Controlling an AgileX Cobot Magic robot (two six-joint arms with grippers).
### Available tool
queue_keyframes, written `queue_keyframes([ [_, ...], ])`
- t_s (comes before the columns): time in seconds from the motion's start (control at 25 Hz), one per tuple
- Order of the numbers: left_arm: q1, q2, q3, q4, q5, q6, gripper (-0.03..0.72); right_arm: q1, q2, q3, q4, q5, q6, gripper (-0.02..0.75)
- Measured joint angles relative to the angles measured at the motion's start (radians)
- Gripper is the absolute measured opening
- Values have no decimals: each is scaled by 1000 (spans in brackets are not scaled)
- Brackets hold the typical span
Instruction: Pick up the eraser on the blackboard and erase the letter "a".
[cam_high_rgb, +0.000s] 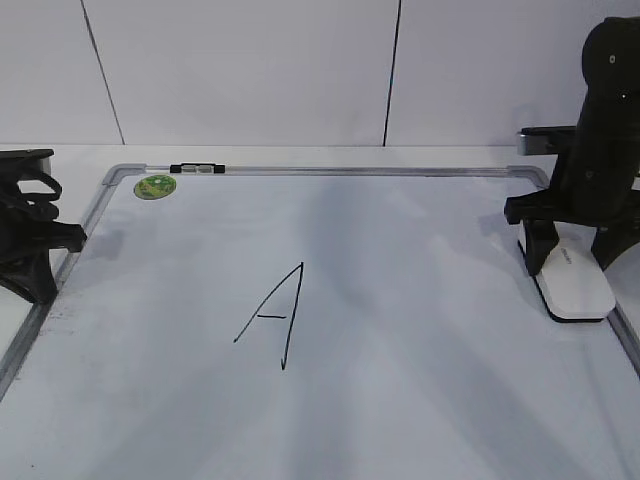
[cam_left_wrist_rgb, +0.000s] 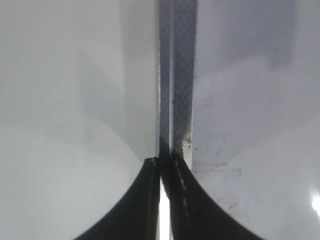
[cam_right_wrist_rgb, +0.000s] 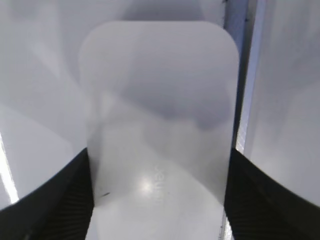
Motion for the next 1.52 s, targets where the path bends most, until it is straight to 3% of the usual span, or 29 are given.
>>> queue_keyframes([
  [0.24,0,0,0,0,0,0,15,0,0,0,0,-6,-11,638],
  [0.72,0,0,0,0,0,0,15,0,-15,0,-9,10,-11,645],
  [1.2,0,0,0,0,0,0,15,0,-59,-2,-24,58,-11,551],
  [1.4,0,0,0,0,0,0,15,0,-59,-53,42,73,-11,549],
  [1.52,0,0,0,-2,0,0,15,0,-59,-115,143,73,-11,549],
])
